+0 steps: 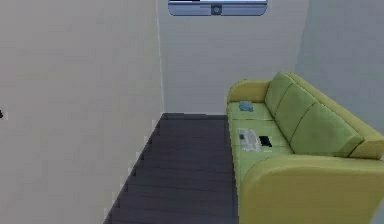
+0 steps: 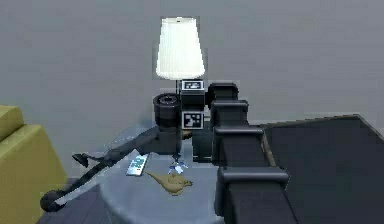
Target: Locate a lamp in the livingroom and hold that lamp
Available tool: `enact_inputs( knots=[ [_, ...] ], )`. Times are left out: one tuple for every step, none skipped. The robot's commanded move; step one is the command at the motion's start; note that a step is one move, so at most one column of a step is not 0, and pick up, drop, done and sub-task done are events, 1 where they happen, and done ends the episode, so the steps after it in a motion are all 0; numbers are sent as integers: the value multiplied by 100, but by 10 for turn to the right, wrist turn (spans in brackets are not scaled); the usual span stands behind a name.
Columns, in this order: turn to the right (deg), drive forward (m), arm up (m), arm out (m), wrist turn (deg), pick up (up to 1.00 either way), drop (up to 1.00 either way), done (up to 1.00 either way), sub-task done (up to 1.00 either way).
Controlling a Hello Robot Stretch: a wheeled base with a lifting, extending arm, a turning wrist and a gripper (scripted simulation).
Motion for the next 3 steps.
enact_inputs(
  knots=[
    [0, 0, 0, 0, 450, 0, 0, 0, 0],
    [0, 0, 0, 0, 360, 0, 0, 0, 0],
    [0, 0, -28, 0, 0, 0, 0, 0, 0]
  ],
)
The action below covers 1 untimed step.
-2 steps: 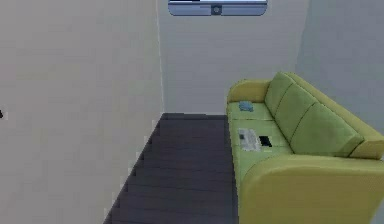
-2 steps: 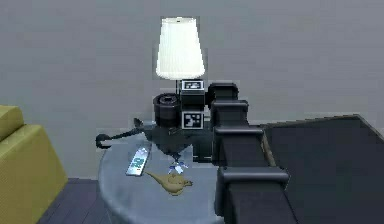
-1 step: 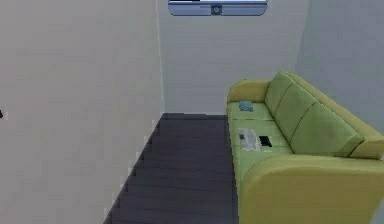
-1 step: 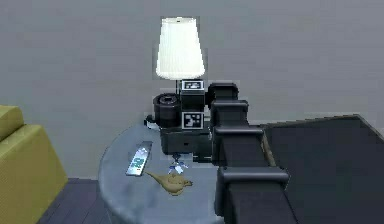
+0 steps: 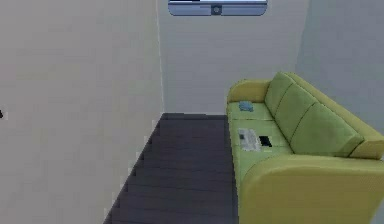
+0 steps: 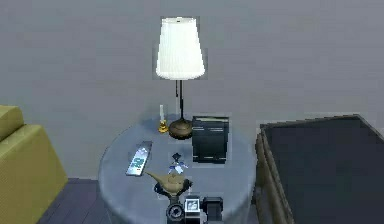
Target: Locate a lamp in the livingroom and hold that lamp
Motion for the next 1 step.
enact_inputs(
  knots=[
    [0, 0, 0, 0, 0, 100, 0, 0, 0]
  ],
)
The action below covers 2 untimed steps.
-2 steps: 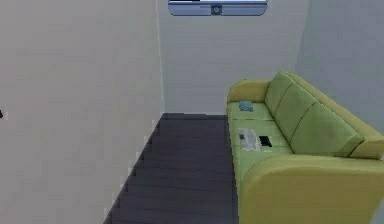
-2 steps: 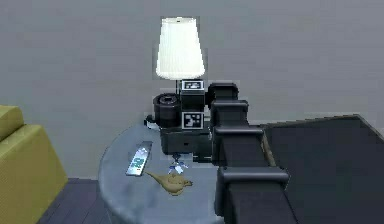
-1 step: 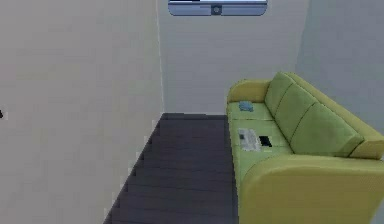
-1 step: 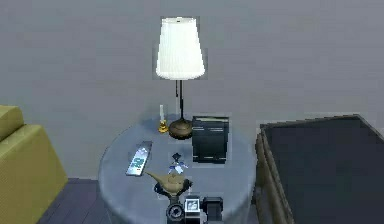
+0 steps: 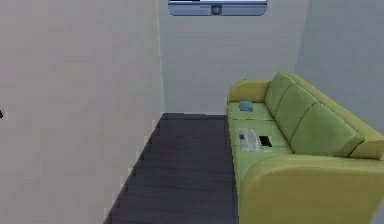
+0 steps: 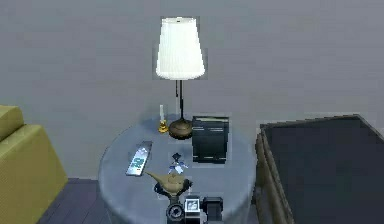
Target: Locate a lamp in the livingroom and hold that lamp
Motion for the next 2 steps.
enact_inputs(
  knots=[
    [0, 0, 10, 0, 0, 0, 0, 0, 0],
    [0, 0, 0, 0, 0, 0, 0, 100, 0]
  ],
)
